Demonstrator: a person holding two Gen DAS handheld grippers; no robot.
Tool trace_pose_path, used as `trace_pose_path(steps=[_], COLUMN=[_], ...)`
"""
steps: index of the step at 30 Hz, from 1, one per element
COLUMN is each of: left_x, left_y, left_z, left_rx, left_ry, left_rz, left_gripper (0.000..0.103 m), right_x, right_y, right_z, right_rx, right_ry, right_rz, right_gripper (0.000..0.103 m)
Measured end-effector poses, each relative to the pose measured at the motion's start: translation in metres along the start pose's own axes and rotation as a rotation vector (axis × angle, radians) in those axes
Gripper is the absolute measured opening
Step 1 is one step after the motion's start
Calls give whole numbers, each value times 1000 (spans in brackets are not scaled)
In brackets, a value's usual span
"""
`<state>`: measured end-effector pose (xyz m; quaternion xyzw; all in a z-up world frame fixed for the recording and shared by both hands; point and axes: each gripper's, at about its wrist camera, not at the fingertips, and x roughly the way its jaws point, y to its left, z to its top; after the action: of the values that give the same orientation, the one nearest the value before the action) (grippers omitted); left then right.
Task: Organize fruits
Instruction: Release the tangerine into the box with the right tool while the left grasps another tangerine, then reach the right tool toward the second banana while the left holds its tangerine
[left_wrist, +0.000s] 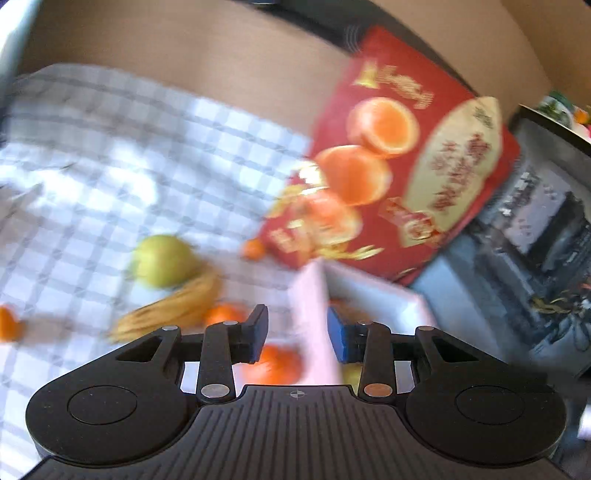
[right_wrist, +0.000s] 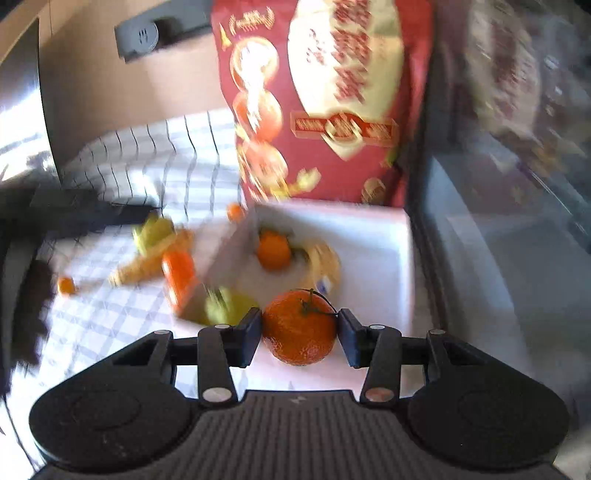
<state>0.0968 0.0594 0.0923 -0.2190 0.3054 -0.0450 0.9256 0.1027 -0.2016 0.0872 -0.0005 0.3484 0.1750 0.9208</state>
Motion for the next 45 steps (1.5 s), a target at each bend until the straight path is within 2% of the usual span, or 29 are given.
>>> trace_pose_path(steps=[2, 4, 5, 7, 10, 13, 16, 20, 25, 29, 32, 34, 39, 43, 45], left_x=[-10, -15, -18, -25, -39, -49, -61, -68, -61, -41, -26, -21, -15, -8, -9], left_y=[22, 41, 51, 63, 81, 100, 122, 144, 153, 155, 156, 159, 164, 166, 166], left_z=[-7, -14, -19, -28, -37, -35, -28, -16, -2, 4, -1, -2, 0, -2, -3], left_rx=[-24, -55, -56, -13, 89, 164, 177, 167, 254, 334, 378, 375, 356, 342, 331], left_ry=[33, 111, 143, 156, 158, 142, 84, 34, 6, 59, 98, 107, 108, 148, 142], left_rz=[35, 67, 72, 92, 160, 185, 246, 310, 315, 283, 298, 310, 283, 277, 273], left_gripper=[39, 39, 39, 39, 39, 39, 39, 39, 39, 39, 41, 44, 45, 41, 39], right_x=[17, 33, 38, 40, 34, 26, 20, 22, 33, 34, 35, 33, 28, 28, 28], right_y=[3, 6, 10, 24, 53, 89, 122, 155, 183, 193, 198, 200, 199, 192, 188], right_z=[19, 31, 34, 32, 16, -1, -15, -28, -44, -53, -56, -59, -63, -65, -66], right_rx=[18, 48, 61, 64, 31, -36, -94, -103, -131, -143, -161, -180, -184, -154, -141], right_ry=[-23, -24, -17, -14, -12, -1, 6, 46, 103, 140, 162, 169, 172, 177, 178], right_rz=[19, 46, 42, 51, 49, 30, 12, 10, -18, -21, -24, -32, -54, -72, -78], right_gripper=[45, 46, 47, 49, 58, 58, 58, 58, 59, 59, 59, 59, 62, 63, 63])
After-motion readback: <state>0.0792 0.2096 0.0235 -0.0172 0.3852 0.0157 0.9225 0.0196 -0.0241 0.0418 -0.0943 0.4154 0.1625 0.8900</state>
